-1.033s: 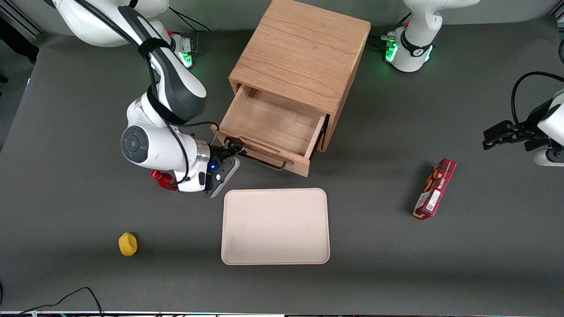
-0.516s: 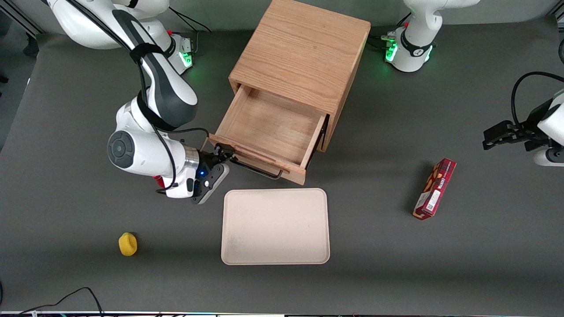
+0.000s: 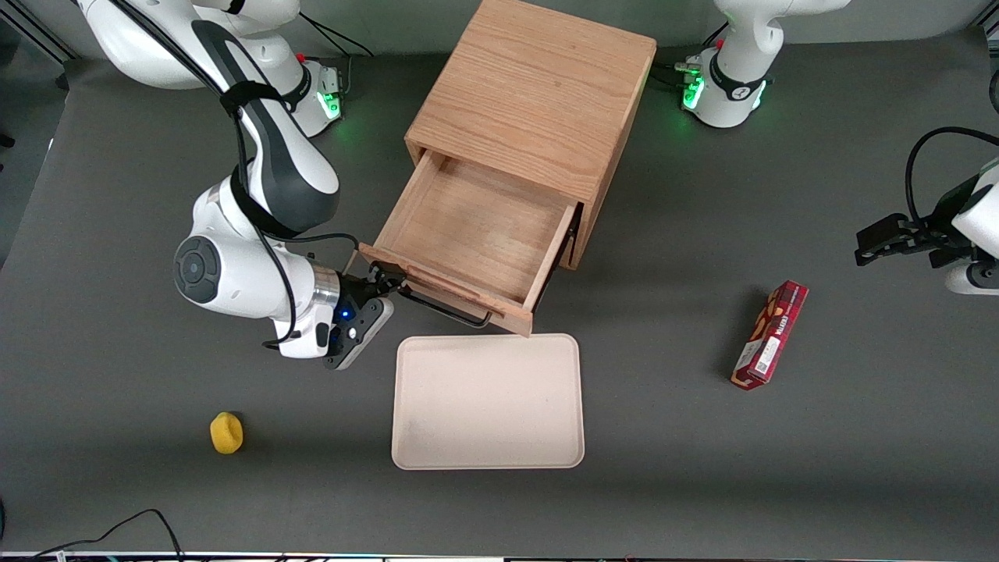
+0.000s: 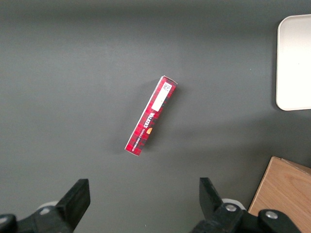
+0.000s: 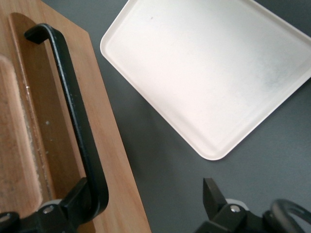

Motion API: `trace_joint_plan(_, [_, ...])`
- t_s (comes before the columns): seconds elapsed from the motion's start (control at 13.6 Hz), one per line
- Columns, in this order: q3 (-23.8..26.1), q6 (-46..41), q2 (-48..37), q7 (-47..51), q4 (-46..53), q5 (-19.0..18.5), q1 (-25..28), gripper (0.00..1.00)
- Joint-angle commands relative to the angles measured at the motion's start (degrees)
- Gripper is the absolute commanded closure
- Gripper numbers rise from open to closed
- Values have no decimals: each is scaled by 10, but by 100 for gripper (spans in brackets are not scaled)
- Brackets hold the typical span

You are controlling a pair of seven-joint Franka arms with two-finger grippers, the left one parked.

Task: Open upper drawer
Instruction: 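Pull the upper drawer outward by its handle with the right gripper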

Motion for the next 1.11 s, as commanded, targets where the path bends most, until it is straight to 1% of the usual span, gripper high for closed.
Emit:
trace_joint_plan(0.0, [-26, -7, 4, -31, 11, 7, 4, 0])
trace_joint_plan(0.44, [-46, -8, 9, -48, 24, 8, 4, 0])
trace_joint_plan(0.74, [-51, -8, 9, -56, 25, 7, 5, 0])
trace_joint_plan(0.89, [-52, -8, 8, -54, 25, 13, 5, 0])
trace_joint_plan(1.03, [-52, -9, 4, -49, 24, 69, 5, 0])
